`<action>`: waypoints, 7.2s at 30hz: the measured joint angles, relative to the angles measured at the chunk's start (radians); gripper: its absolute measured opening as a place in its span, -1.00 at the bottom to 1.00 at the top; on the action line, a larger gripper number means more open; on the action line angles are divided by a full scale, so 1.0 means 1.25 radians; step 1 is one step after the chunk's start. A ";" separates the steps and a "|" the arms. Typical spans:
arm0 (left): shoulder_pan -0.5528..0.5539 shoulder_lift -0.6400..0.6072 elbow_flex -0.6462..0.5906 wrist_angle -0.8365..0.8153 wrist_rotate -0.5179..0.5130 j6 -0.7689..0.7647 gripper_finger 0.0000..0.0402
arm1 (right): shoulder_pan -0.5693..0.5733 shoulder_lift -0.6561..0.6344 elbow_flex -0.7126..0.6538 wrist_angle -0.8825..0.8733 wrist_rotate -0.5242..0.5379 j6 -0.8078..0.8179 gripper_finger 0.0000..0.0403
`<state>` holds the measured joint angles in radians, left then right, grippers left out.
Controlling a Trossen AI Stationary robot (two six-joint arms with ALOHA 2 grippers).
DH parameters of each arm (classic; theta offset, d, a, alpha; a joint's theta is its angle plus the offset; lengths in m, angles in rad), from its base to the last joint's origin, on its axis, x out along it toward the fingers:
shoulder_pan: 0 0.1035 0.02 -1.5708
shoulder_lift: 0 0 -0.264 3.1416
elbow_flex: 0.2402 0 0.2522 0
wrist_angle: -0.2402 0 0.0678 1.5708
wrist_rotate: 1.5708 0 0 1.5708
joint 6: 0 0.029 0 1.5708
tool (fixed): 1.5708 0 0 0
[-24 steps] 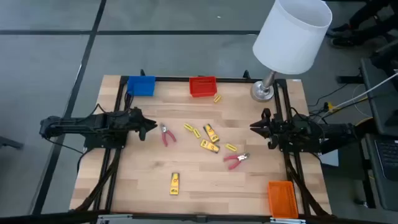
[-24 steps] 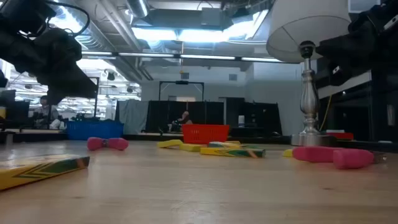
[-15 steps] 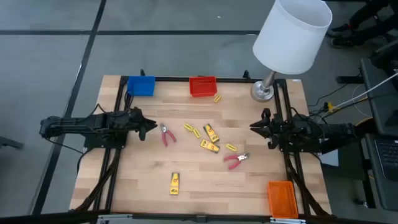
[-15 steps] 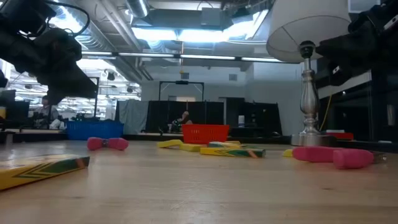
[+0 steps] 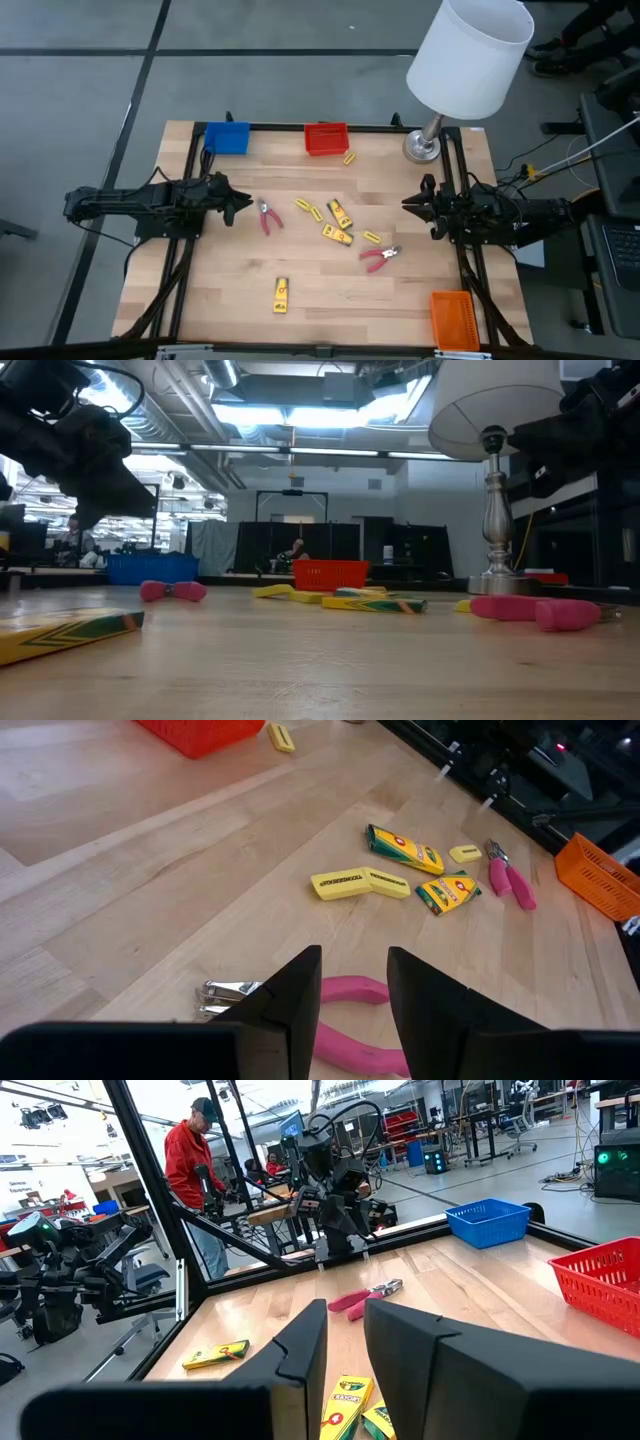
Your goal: Pick & Place School Supplies
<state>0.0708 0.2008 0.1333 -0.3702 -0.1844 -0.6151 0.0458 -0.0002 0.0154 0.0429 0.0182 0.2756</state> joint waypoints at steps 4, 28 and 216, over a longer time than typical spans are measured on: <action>0.000 0.000 0.000 0.000 0.000 0.000 -0.43 | 0.000 0.000 0.000 0.000 0.000 0.000 -0.63; 0.000 0.000 0.000 0.000 0.000 0.000 -0.43 | 0.000 0.000 0.000 0.045 0.060 0.141 -0.63; -0.511 0.451 0.554 -0.425 -0.210 -0.147 -0.43 | -0.015 1.696 1.202 -0.705 0.175 0.581 0.15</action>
<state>-0.5678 0.7650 0.8253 -0.9009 -0.4467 -0.7986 0.0268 2.1204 1.5177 -0.8378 0.2365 1.0023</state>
